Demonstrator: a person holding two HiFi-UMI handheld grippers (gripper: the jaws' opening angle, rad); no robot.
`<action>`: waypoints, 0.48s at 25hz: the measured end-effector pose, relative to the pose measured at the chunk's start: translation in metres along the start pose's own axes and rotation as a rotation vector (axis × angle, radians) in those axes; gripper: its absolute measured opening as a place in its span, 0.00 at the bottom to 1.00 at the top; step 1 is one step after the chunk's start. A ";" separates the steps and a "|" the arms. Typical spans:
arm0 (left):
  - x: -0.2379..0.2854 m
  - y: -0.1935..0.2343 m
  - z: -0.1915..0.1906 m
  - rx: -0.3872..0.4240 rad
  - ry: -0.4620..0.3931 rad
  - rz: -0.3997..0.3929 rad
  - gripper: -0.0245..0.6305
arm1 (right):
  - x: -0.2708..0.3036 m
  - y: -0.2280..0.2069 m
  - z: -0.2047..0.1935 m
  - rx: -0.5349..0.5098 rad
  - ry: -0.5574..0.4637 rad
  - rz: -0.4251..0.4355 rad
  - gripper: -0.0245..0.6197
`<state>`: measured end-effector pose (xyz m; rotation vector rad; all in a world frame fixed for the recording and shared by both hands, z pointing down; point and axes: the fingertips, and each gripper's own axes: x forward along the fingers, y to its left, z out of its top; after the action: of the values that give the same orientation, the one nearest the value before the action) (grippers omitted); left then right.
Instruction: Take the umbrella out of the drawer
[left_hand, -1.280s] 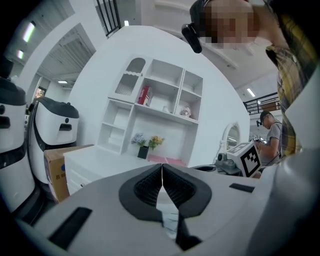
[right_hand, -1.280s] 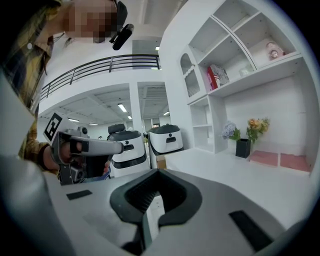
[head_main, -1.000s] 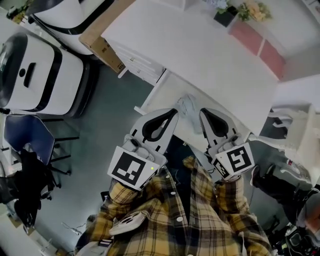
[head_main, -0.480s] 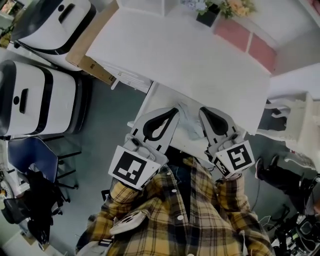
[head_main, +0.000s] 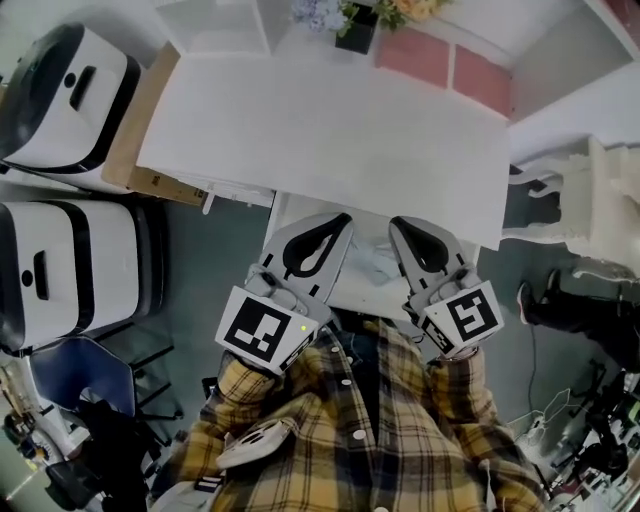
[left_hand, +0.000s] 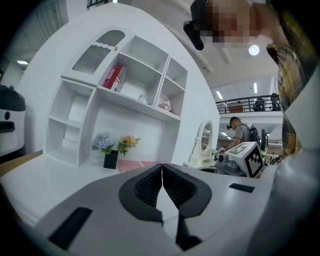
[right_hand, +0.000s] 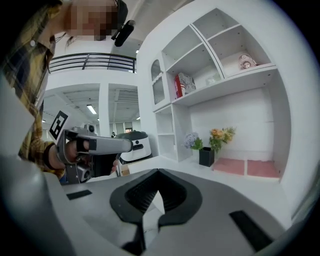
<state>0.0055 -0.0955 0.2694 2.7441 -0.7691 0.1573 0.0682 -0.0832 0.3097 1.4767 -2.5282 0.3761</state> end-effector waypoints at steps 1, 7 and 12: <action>0.003 -0.001 0.000 0.001 0.003 -0.011 0.07 | -0.001 -0.002 0.000 0.002 -0.001 -0.008 0.06; 0.013 -0.003 -0.002 0.000 0.016 -0.048 0.07 | -0.002 -0.007 -0.003 0.010 0.003 -0.032 0.06; 0.014 0.002 -0.004 -0.007 0.023 -0.048 0.07 | 0.005 -0.011 -0.005 0.008 0.013 -0.027 0.06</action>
<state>0.0165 -0.1031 0.2768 2.7466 -0.6964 0.1762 0.0755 -0.0904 0.3175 1.5049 -2.4972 0.3906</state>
